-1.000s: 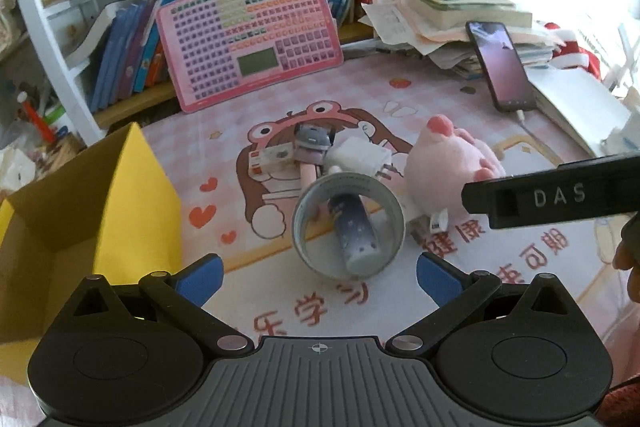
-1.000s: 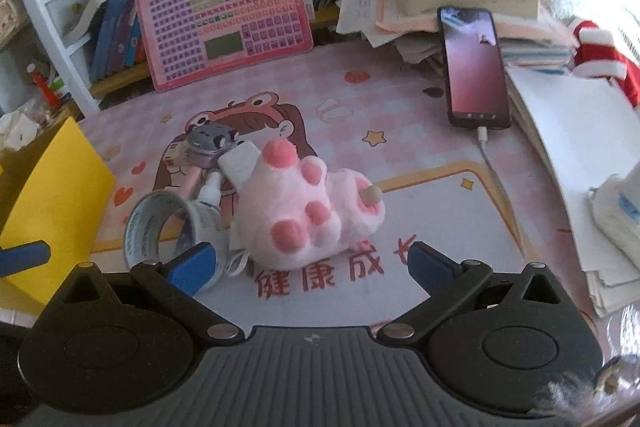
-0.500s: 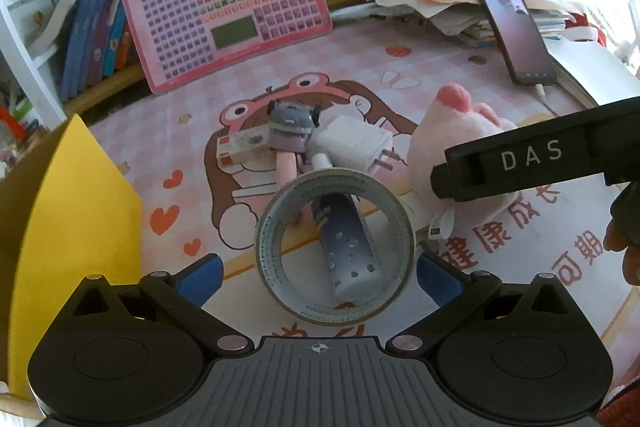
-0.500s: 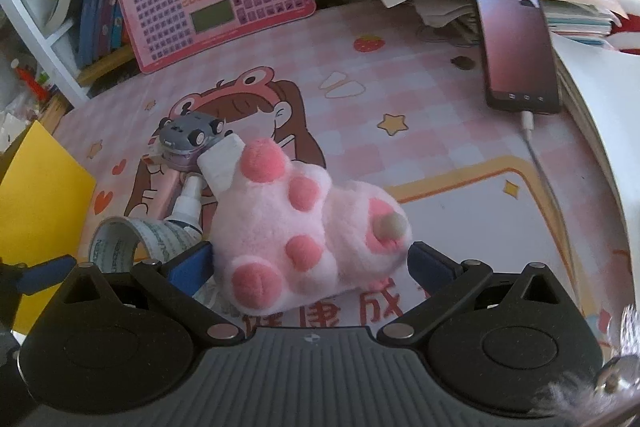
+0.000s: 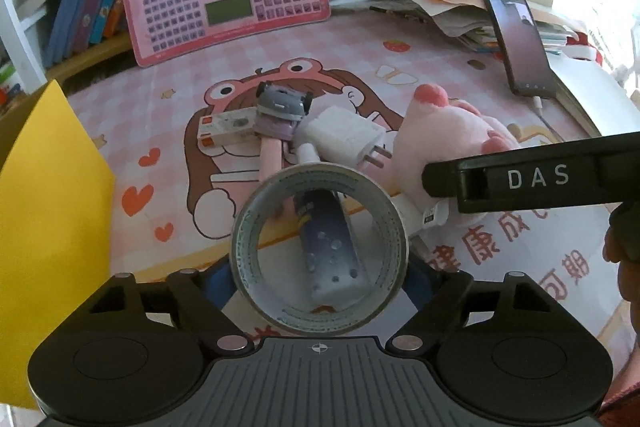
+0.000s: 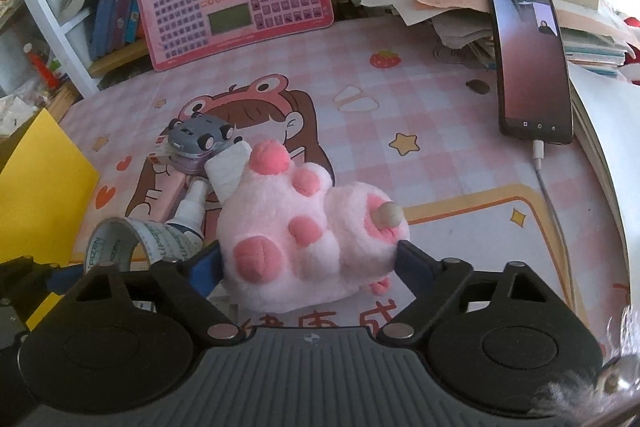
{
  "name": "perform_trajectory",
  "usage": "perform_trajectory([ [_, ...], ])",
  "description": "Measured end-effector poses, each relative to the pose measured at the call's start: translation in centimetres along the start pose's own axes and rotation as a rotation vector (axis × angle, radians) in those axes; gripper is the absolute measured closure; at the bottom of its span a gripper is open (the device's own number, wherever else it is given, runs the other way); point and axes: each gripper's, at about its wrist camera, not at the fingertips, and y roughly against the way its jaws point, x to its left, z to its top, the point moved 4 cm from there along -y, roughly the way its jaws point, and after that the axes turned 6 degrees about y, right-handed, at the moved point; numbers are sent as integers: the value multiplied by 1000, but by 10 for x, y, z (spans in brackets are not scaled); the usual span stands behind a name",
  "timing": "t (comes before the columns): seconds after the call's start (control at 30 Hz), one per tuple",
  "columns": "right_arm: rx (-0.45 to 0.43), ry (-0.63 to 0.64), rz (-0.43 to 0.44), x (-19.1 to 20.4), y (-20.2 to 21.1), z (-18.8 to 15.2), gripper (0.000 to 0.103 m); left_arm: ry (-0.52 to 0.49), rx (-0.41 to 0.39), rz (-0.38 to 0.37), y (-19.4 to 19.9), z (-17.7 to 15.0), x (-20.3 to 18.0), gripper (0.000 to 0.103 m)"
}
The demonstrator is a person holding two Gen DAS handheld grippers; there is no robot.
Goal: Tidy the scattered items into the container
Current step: 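Grasp the clear tape roll with the left tool while the right tool grasps the pink plush pig, then lift and carry the tape roll and plush pig over the yellow box with both tools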
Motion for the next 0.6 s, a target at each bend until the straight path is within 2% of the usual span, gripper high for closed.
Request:
perform_trajectory([
  [0.07, -4, 4, -2, 0, 4, -1, 21, 8, -10, -6, 5, -2, 1, 19],
  [0.33, -44, 17, 7, 8, 27, -7, 21, 75, -114, -15, 41, 0, 15, 19],
  [0.6, -80, 42, -8, 21, 49, -17, 21, 96, -163, -14, 71, -14, 22, 19],
])
